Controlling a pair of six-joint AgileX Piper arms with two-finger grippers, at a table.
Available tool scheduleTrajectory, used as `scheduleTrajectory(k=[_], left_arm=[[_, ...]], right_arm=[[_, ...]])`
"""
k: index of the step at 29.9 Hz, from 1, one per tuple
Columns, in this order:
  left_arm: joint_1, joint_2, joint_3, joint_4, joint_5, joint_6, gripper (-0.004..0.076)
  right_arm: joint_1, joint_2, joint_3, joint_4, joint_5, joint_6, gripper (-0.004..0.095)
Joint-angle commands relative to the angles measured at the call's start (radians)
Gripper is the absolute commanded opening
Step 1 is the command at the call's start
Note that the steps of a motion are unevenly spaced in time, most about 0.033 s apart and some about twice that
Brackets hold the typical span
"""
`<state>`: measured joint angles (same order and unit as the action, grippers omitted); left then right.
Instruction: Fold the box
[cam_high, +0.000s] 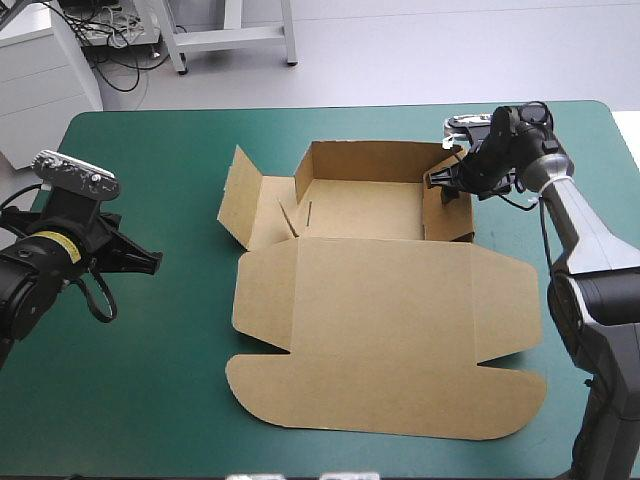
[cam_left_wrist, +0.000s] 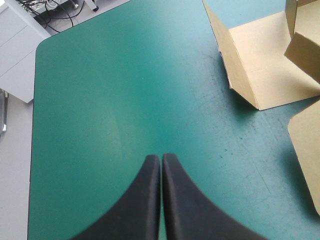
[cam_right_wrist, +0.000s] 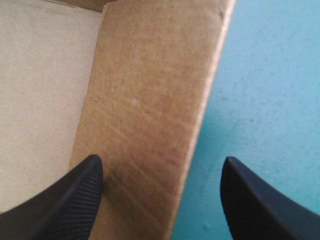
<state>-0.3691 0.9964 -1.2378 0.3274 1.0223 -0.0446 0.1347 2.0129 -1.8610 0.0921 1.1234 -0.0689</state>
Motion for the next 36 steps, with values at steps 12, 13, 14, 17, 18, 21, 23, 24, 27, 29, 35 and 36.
scheduleTrajectory(k=[12, 13, 14, 17, 18, 21, 23, 24, 27, 29, 35, 36], left_arm=[[0.001, -0.011, -0.024, 0.017, -0.051, -0.014, -0.0006], [0.001, -0.011, -0.024, 0.015, -0.051, -0.014, -0.0006], [0.001, -0.011, -0.024, 0.015, -0.051, -0.014, -0.0006], [0.001, -0.011, -0.024, 0.000, -0.051, -0.014, -0.0006], [0.001, -0.011, -0.024, -0.002, -0.051, -0.014, -0.0006], [0.001, -0.011, -0.024, -0.002, -0.046, -0.014, -0.0006], [0.001, -0.011, -0.024, -0.001, -0.042, -0.014, -0.0006], [0.001, -0.011, -0.024, 0.001, -0.042, -0.014, -0.0006], [0.001, -0.011, -0.024, 0.001, -0.042, -0.014, -0.0006], [0.001, -0.011, -0.024, 0.003, -0.042, -0.014, -0.0006], [0.001, -0.011, -0.024, 0.038, -0.042, -0.014, -0.0006], [0.001, -0.011, -0.024, 0.043, -0.042, -0.014, -0.0006]], right_arm=[[-0.007, -0.011, -0.033, -0.001, -0.044, -0.001, -0.0001], [-0.007, -0.011, -0.033, -0.001, -0.042, -0.001, -0.0021], [-0.007, -0.011, -0.033, -0.001, -0.038, -0.001, -0.0021], [-0.007, -0.011, -0.033, -0.001, -0.030, -0.001, -0.0021], [-0.007, -0.013, -0.033, -0.001, -0.027, -0.004, -0.0022], [-0.007, -0.024, -0.040, -0.003, -0.021, -0.007, -0.0022], [-0.009, -0.045, -0.049, -0.003, -0.023, -0.008, -0.0022], [-0.014, -0.058, -0.056, -0.003, -0.019, -0.008, -0.0023], [-0.031, -0.098, -0.098, -0.001, 0.023, -0.027, -0.0023], [-0.051, -0.134, -0.124, -0.001, 0.056, -0.055, -0.0023], [-0.113, -0.274, -0.131, 0.019, 0.084, -0.097, -0.0023], [-0.122, -0.297, -0.131, 0.025, 0.100, -0.119, -0.0023]])
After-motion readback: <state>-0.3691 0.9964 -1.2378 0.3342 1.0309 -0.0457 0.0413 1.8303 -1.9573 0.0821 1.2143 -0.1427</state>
